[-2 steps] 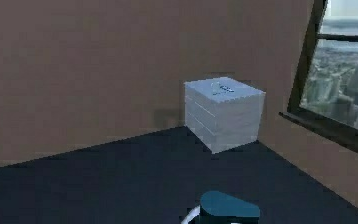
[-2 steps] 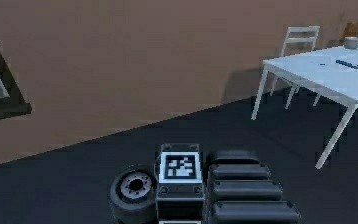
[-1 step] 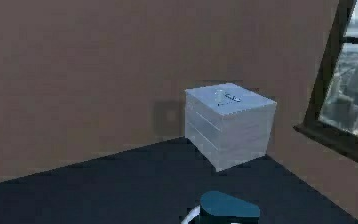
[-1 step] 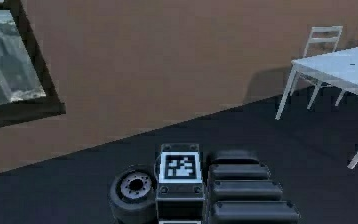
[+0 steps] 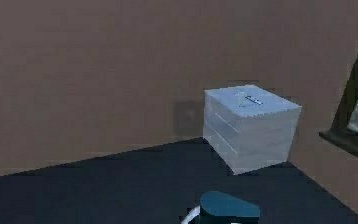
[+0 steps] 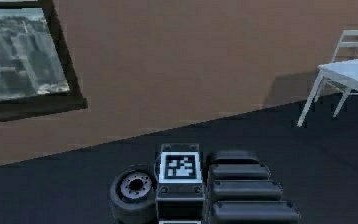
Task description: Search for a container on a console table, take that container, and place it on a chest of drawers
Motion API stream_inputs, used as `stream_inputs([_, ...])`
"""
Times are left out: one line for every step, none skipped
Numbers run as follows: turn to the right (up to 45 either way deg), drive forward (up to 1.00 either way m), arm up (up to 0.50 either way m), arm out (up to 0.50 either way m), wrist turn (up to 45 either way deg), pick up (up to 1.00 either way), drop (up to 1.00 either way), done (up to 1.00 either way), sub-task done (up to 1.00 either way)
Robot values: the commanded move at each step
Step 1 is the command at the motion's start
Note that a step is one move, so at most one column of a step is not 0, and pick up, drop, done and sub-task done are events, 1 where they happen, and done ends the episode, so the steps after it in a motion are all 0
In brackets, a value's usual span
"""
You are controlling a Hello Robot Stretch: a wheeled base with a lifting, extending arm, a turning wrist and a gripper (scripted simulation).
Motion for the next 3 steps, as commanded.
stream_inputs([0.0,1.00,0.00,0.00,0.0,0.00,0.00,0.00,0.00])
stream_inputs([0.0,0.60,0.00,0.00,0.0,0.00,0.00,0.00,0.00])
stream_inputs([-45.0,0.00,0.00,0.00,0.0,0.00,0.00,0.00,0.00])
